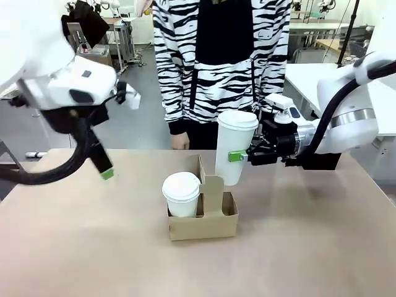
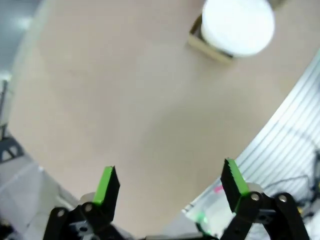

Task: Pour a drink into a cup and package it in a carrier.
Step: Insert the held 600 ml Paper Cup into the Cup Carrier.

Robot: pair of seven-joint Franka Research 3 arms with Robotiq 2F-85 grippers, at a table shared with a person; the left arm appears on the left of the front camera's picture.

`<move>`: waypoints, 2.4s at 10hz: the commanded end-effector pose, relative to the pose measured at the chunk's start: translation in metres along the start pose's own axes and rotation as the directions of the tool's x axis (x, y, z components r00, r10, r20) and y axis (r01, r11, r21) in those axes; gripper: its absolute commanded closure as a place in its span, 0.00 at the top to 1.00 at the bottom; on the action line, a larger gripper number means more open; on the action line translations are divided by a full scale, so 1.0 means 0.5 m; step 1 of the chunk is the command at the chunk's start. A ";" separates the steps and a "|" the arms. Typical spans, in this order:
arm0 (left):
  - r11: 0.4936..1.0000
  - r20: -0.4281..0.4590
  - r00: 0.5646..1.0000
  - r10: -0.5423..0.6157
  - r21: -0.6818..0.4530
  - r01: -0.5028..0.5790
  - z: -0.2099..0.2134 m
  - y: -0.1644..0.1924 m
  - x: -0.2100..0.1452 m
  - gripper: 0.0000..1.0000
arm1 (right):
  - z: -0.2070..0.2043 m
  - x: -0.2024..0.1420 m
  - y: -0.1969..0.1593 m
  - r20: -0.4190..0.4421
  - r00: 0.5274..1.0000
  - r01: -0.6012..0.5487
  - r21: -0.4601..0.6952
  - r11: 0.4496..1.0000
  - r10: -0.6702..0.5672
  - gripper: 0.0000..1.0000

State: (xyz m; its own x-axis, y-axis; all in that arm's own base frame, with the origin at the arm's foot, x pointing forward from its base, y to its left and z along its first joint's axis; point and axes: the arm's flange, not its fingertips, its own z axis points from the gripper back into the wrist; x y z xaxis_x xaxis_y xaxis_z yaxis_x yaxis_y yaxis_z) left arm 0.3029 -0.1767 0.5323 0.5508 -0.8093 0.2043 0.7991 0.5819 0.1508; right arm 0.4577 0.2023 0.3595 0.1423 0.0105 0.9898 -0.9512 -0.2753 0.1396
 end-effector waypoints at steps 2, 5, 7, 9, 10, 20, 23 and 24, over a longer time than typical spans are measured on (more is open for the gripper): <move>0.981 0.029 0.995 -0.094 -0.167 0.098 -0.060 0.052 -0.078 1.00 | -0.029 -0.028 -0.012 0.009 1.000 0.013 0.080 0.997 -0.014 0.80; 0.985 0.019 0.996 -0.087 -0.149 0.089 -0.078 0.060 -0.081 1.00 | -0.042 -0.077 -0.020 -0.005 0.998 0.061 0.108 0.992 -0.061 0.80; 0.985 0.019 0.996 -0.087 -0.149 0.089 -0.078 0.060 -0.081 1.00 | -0.050 -0.109 -0.021 -0.024 0.997 0.073 0.117 0.990 -0.071 0.80; 0.985 0.019 0.996 -0.087 -0.149 0.089 -0.078 0.060 -0.081 1.00 | -0.050 -0.135 -0.024 -0.046 0.997 0.070 0.130 0.989 -0.064 0.80; 0.985 0.019 0.996 -0.087 -0.149 0.089 -0.078 0.060 -0.081 1.00 | -0.051 -0.146 -0.026 -0.057 0.997 0.058 0.133 0.989 -0.051 0.80; 0.985 0.019 0.996 -0.087 -0.149 0.089 -0.078 0.060 -0.081 1.00 | -0.043 -0.195 -0.028 -0.170 0.982 -0.048 0.161 0.986 0.075 1.00; 0.985 0.019 0.996 -0.087 -0.149 0.089 -0.078 0.060 -0.081 1.00 | -0.019 -0.165 -0.013 -0.244 0.964 -0.080 0.121 0.989 0.108 1.00; 0.985 0.019 0.996 -0.087 -0.149 0.089 -0.078 0.060 -0.081 1.00 | 0.001 -0.149 -0.006 -0.257 0.959 -0.095 0.098 0.991 0.117 1.00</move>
State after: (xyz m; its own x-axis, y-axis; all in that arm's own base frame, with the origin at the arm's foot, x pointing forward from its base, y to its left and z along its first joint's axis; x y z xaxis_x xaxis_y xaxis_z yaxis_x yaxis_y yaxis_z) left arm 0.3126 -0.1309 0.4903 0.4703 -0.8556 0.2164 0.8763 0.4818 0.0003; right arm 0.4588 0.2133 0.2779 -0.0069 0.1971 0.9804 -0.9206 -0.3841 0.0707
